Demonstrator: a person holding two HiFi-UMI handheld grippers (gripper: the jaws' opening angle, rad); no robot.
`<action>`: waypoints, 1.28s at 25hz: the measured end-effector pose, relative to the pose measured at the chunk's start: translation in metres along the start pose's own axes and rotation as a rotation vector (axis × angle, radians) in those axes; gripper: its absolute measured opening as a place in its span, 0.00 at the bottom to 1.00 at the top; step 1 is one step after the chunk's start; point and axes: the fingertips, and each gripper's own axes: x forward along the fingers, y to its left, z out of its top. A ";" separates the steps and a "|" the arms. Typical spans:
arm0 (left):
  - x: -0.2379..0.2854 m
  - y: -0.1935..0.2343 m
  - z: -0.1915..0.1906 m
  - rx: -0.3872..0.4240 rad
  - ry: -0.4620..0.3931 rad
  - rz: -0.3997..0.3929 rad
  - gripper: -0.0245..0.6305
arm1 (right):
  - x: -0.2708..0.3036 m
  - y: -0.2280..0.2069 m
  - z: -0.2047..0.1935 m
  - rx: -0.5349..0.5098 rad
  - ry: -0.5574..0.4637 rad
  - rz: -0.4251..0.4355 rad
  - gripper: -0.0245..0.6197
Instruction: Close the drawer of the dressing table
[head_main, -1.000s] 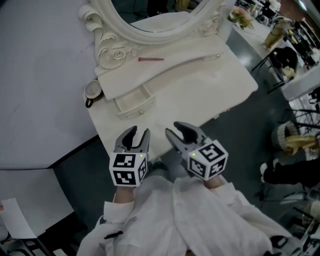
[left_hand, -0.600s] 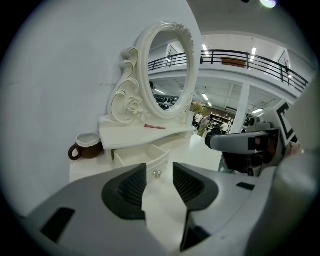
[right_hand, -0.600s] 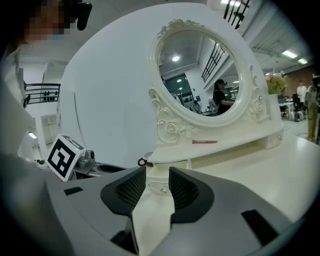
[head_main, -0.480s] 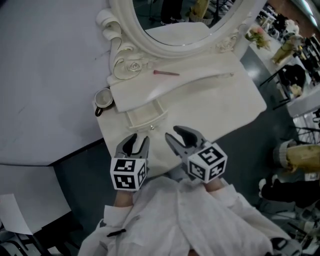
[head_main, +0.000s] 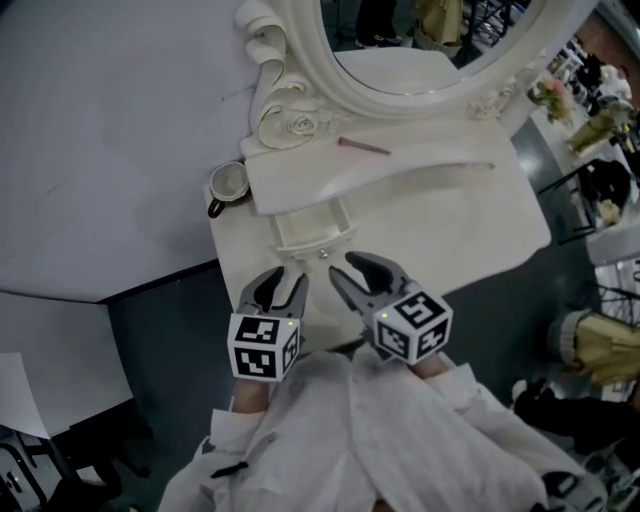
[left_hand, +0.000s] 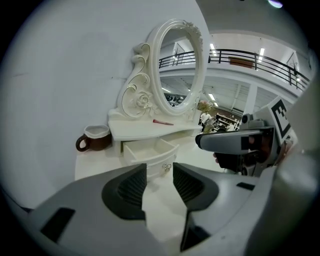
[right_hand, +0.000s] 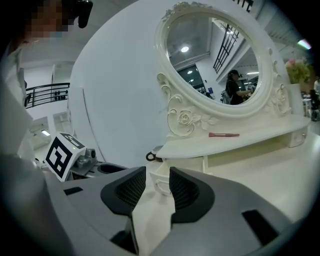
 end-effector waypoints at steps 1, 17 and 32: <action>0.000 0.001 -0.002 -0.002 0.003 0.001 0.26 | 0.001 0.001 -0.001 -0.004 0.006 0.006 0.25; 0.000 0.021 0.003 0.008 -0.003 0.069 0.26 | 0.008 -0.013 0.000 -0.007 0.014 0.033 0.25; 0.022 0.025 -0.012 -0.016 0.059 0.118 0.32 | 0.015 -0.058 -0.012 -0.035 0.063 0.000 0.25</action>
